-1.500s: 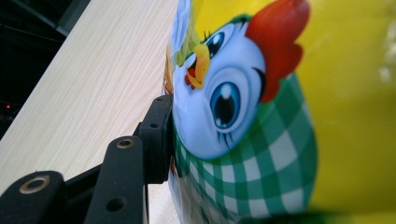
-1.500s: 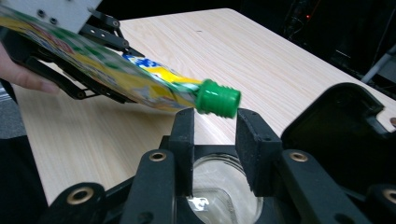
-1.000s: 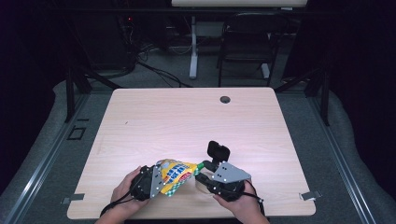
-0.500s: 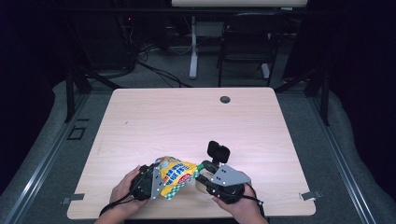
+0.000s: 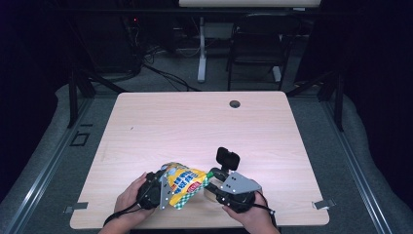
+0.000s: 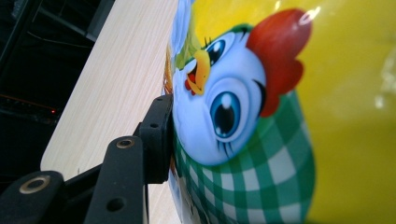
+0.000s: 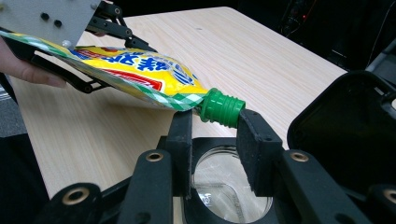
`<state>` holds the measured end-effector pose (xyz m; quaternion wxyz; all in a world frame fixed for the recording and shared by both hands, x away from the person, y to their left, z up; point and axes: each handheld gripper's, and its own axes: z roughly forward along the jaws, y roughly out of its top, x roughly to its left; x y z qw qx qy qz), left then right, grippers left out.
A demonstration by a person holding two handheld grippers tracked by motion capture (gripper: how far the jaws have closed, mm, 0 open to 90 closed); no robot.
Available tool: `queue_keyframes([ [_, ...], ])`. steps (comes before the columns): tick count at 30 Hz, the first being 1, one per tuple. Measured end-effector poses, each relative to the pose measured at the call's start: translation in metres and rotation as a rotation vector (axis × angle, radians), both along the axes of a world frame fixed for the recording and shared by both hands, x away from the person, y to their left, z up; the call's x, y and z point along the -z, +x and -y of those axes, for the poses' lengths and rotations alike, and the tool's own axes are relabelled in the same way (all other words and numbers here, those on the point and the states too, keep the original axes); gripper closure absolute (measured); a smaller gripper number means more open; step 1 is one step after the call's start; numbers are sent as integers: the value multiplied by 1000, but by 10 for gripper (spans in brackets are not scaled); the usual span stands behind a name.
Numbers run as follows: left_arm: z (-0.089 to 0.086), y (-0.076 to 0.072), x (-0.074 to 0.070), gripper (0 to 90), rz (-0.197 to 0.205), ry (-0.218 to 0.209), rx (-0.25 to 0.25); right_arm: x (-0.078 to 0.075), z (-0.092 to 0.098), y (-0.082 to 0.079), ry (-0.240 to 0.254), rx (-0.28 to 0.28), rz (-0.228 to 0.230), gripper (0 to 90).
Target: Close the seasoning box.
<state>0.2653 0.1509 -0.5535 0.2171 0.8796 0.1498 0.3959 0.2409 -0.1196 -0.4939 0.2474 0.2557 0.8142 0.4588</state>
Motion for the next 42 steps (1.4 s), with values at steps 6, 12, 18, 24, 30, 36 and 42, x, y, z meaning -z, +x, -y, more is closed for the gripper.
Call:
queue_keyframes([
  [6,0,0,-1,536,15,15,-2,1,-1,-1,-8,3,4,666],
  [12,0,0,-2,536,19,31,-5,2,-1,1,-4,1,0,666],
  [18,2,-1,-3,536,30,48,-5,3,0,1,0,-2,-4,666],
  [24,3,-1,-5,536,47,71,-4,4,2,1,-2,-2,-2,666],
  [30,7,-2,-9,536,63,101,-8,4,5,1,8,-4,-4,662],
  [36,9,-3,-13,536,86,132,-8,5,7,0,6,1,-6,656],
  [42,10,-3,-14,536,91,167,-5,8,7,1,3,-2,-14,641],
])
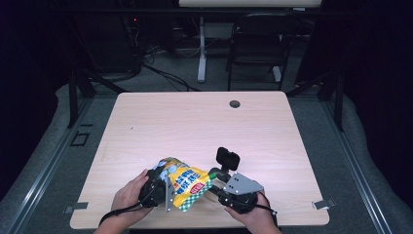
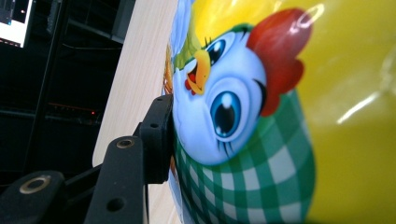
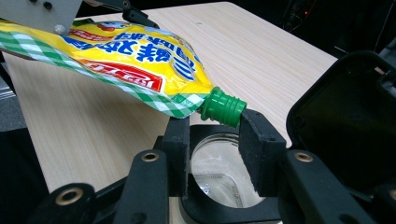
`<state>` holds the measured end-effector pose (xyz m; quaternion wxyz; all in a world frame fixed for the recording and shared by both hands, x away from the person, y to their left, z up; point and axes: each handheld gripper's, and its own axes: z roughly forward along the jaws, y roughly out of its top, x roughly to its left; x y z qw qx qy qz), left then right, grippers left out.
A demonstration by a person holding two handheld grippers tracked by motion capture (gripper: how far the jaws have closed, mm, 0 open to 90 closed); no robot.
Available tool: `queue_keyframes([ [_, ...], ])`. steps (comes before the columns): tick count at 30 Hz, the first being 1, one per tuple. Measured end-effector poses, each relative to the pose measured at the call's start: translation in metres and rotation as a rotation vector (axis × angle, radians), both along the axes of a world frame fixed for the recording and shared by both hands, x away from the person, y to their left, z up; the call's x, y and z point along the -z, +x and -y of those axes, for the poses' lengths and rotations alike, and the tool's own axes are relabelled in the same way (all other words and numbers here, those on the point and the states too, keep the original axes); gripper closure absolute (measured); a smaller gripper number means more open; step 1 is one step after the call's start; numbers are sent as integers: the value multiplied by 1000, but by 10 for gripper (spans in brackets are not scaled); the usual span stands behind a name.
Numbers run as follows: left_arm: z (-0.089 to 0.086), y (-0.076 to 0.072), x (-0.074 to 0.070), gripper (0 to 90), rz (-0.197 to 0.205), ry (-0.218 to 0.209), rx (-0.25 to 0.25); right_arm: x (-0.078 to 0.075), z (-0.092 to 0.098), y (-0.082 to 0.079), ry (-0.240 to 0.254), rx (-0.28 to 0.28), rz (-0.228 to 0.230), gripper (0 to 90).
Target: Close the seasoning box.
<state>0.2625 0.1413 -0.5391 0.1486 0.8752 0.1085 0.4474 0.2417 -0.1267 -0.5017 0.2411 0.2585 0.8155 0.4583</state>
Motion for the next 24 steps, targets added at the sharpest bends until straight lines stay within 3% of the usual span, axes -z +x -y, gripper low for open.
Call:
queue_keyframes([
  [7,2,2,-3,536,32,46,9,2,1,1,1,5,-3,632],
  [24,5,6,-7,537,62,114,24,6,2,3,-18,9,-12,617],
])
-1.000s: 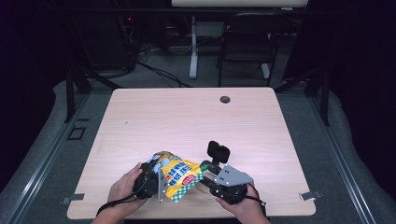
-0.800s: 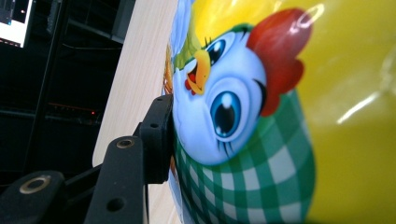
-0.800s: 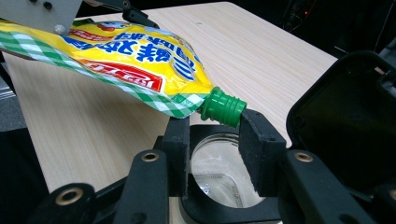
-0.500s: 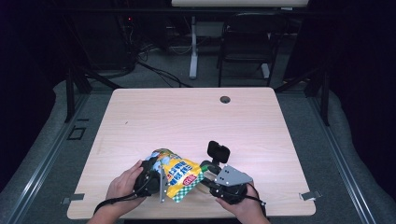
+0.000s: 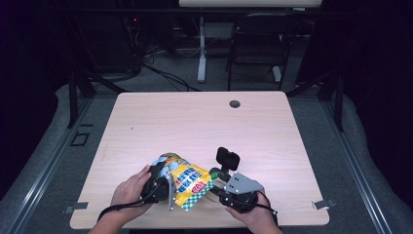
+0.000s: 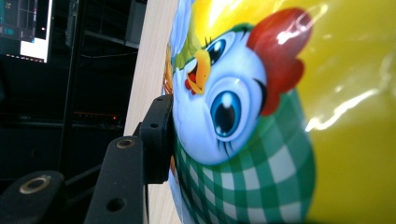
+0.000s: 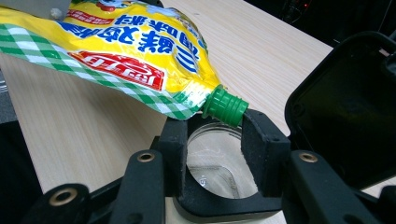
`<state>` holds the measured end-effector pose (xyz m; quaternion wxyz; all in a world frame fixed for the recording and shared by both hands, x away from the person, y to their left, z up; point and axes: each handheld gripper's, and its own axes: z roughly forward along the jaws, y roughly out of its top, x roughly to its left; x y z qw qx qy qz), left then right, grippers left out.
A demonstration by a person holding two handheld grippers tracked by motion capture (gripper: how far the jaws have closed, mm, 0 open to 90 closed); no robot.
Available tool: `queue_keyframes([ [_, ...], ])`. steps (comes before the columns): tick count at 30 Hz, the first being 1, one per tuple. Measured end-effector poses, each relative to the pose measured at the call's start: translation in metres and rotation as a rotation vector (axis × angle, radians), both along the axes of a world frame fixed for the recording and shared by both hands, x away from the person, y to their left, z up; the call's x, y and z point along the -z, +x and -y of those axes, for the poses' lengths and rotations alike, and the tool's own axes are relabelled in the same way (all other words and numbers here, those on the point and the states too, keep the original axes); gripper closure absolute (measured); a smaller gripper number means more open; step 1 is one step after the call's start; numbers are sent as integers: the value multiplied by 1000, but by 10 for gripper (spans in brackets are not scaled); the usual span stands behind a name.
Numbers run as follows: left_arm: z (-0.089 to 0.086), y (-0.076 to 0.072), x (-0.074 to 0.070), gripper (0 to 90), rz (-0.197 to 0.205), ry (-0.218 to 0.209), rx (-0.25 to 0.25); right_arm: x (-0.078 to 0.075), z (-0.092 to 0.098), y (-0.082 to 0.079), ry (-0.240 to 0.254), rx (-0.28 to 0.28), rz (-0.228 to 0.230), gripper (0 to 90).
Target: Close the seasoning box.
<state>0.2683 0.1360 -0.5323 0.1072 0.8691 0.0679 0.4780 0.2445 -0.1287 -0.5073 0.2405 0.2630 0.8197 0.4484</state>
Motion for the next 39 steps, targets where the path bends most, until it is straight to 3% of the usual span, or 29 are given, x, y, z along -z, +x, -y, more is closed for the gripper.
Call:
queue_keyframes([
  [20,1,1,3,537,3,39,7,3,-1,1,-13,-14,-5,554],
  [39,1,3,0,537,-13,72,12,4,-6,-2,-37,-23,31,532],
])
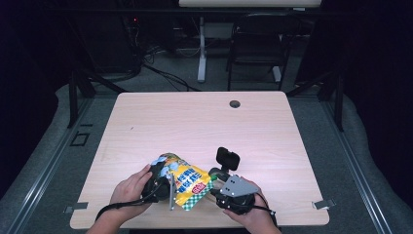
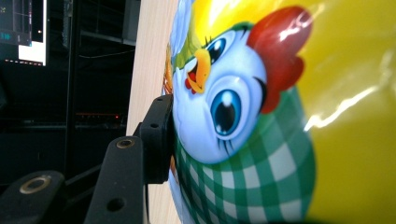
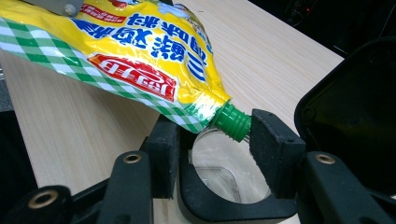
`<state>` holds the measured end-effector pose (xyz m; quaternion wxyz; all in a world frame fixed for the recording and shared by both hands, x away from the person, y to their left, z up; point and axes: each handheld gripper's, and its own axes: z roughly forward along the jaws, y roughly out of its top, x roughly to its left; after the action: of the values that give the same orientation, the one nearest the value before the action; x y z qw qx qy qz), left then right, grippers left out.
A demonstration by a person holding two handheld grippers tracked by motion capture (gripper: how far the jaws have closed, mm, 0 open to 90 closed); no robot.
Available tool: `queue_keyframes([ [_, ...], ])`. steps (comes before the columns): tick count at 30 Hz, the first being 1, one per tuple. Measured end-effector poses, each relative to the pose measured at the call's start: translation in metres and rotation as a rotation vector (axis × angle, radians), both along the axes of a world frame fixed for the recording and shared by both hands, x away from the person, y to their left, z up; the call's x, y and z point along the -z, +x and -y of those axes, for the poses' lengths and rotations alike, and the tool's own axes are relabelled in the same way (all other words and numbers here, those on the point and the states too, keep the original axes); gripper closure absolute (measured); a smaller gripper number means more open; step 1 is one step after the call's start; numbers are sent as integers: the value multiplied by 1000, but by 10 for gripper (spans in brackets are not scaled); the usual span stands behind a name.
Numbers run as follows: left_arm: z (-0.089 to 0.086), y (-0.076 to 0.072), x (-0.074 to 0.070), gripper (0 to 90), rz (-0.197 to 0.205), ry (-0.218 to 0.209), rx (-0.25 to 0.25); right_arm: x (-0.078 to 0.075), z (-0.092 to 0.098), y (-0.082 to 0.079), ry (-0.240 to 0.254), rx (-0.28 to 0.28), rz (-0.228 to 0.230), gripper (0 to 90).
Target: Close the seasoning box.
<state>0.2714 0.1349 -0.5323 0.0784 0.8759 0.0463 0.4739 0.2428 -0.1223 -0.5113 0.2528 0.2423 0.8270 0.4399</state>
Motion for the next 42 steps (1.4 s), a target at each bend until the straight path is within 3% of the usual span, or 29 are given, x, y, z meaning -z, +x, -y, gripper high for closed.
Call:
queue_keyframes([
  [23,3,1,-6,537,23,41,7,-1,-3,-1,-15,-2,24,524],
  [42,9,3,-10,538,12,69,24,0,-3,-2,-59,5,69,504],
])
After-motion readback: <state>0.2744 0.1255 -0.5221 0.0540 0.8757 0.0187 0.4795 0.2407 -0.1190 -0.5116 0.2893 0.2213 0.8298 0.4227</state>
